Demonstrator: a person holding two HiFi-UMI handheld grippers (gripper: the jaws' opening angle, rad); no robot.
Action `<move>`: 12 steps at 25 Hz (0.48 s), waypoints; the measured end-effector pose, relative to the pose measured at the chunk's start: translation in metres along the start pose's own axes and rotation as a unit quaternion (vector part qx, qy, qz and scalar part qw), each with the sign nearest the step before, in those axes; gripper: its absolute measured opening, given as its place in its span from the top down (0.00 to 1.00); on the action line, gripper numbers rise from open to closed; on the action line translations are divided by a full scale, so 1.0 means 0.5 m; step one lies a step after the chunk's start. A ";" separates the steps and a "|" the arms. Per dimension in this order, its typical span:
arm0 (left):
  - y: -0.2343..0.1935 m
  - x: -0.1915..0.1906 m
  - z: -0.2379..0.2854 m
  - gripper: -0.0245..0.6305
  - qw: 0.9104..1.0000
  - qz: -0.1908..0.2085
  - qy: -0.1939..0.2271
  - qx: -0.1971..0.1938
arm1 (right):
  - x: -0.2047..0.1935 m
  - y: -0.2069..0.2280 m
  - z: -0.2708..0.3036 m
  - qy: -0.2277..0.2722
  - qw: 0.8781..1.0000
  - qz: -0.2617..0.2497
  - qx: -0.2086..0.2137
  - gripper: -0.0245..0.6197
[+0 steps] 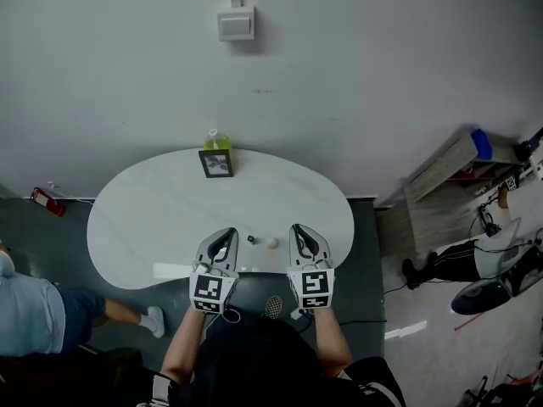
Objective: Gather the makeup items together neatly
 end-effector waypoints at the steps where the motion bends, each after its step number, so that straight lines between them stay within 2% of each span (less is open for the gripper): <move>1: -0.001 0.003 -0.007 0.93 1.000 0.000 0.003 0.003 | 0.003 -0.002 -0.006 0.002 1.000 0.001 0.001 0.90; 12: 0.015 0.022 -0.047 0.93 1.000 0.000 0.025 0.006 | 0.008 0.003 -0.047 0.011 1.000 -0.008 -0.011 0.90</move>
Point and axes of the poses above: the fingertips, and each gripper's own axes: z forward along the fingers, y to its right, x out of its top, the point moved 3 cm from there along -z, backward along the fingers, and after that the axes turned 15 degrees about -z, right-handed, at the moved point
